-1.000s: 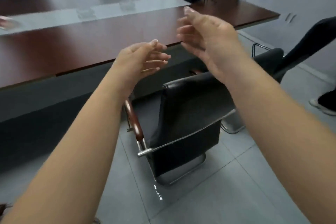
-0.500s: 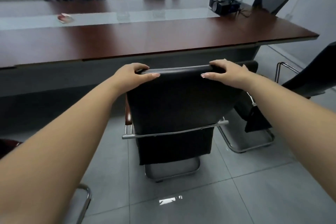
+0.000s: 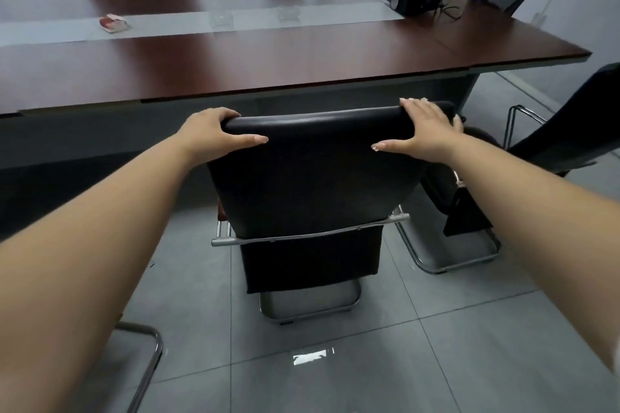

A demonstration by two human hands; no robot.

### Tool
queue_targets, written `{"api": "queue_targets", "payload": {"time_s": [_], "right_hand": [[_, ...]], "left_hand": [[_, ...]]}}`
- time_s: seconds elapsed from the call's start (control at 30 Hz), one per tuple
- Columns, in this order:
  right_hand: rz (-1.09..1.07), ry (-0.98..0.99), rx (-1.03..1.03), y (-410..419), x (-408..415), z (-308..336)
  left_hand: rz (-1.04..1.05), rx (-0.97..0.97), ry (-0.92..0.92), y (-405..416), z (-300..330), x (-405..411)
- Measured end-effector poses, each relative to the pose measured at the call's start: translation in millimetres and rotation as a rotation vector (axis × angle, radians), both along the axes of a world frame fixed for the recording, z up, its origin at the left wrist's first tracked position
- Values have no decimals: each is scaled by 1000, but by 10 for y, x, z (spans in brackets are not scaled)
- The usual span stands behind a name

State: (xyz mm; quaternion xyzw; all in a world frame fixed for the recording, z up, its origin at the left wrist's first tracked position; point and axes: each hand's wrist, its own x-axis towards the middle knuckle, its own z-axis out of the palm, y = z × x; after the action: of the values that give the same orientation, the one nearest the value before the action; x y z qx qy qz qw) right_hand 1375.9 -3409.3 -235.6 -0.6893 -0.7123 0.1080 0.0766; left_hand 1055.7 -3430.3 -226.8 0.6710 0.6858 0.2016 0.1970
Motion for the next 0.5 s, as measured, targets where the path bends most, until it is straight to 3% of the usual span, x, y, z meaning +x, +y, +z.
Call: {"api": "queue_targets", "payload": {"time_s": [0.2, 0.5], "right_hand": [[6, 105, 42, 236, 224, -130], [90, 162, 71, 520, 218, -207]], "left_hand": [[89, 77, -106, 15, -16, 101], [209, 181, -33, 89, -82, 179]]}}
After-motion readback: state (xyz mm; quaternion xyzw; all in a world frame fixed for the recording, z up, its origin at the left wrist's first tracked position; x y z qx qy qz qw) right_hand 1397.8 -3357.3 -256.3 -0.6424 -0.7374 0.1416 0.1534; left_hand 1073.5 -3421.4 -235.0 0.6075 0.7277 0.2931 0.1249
